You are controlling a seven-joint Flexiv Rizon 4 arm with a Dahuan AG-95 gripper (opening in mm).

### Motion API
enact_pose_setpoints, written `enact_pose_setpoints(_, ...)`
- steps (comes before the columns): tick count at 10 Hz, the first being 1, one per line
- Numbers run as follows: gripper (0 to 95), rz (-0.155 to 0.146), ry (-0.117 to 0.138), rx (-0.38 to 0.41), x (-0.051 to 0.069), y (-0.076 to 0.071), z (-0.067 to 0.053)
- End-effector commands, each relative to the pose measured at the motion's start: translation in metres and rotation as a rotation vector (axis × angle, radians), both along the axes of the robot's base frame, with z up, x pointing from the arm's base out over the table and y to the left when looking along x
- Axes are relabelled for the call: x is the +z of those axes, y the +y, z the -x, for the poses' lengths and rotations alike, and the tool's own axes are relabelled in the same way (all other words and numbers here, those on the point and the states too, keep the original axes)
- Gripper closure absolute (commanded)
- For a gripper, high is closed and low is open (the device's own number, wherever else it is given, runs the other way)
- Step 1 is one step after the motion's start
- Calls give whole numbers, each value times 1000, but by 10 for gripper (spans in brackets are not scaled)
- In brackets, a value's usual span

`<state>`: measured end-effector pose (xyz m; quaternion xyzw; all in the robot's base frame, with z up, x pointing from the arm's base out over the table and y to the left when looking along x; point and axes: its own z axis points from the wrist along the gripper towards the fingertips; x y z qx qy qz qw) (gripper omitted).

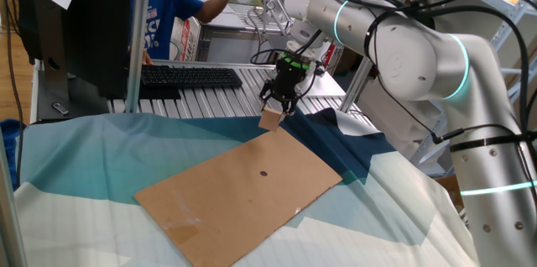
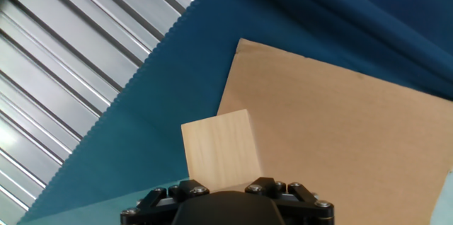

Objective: Grab the block and place it at the designated location

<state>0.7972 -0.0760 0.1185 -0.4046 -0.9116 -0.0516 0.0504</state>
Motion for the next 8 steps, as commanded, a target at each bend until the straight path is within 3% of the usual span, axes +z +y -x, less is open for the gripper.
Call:
enact_pose_setpoints(1, 950, -2, 2, -3, 1, 4, 0)
enact_pose_setpoints(8, 950, -7, 4, -8, 12, 21, -1)
